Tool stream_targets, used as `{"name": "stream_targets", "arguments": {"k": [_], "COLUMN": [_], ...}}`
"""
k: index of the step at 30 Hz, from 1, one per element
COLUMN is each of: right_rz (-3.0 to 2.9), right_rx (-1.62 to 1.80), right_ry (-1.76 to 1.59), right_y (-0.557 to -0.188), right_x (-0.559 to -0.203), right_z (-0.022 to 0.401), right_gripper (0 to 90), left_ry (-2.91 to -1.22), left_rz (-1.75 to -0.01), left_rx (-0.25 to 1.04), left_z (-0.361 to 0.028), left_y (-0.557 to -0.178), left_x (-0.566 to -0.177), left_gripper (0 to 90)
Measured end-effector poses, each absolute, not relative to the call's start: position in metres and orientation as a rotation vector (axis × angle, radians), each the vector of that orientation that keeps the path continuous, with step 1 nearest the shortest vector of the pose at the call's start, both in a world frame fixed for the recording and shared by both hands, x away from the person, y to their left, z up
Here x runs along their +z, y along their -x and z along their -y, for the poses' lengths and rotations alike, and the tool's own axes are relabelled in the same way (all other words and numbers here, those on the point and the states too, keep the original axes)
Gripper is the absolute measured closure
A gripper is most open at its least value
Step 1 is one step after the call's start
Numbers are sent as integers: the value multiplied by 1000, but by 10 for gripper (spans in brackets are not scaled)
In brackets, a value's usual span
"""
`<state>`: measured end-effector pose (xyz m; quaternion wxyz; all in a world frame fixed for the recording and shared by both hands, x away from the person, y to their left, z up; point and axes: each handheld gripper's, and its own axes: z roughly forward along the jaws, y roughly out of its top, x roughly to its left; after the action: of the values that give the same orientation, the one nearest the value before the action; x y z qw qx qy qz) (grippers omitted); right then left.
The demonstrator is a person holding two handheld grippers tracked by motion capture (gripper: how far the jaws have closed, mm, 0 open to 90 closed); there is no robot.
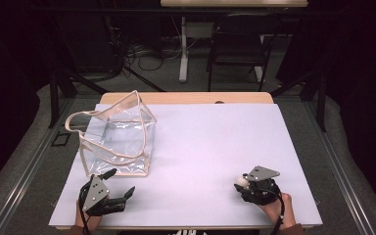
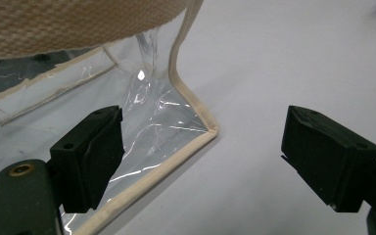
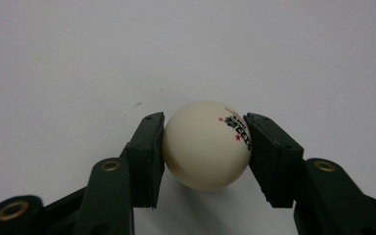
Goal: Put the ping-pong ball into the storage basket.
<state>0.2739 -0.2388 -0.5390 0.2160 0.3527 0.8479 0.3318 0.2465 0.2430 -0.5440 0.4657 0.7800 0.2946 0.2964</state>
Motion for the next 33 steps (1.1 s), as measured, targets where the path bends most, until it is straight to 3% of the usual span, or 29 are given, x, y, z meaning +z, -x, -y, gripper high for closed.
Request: {"name": "stream_targets", "arguments": {"k": [33], "right_rz": [-2282], "right_rx": [950], "right_ry": [-986], "right_y": [-277], "right_x": [-520], "right_z": [241], "right_gripper": [510], "left_ry": [-1907], "left_rz": [-732], "left_rx": [727], "left_z": [-243], "left_y": [-247], "left_x": [-544], "left_gripper": [160]}}
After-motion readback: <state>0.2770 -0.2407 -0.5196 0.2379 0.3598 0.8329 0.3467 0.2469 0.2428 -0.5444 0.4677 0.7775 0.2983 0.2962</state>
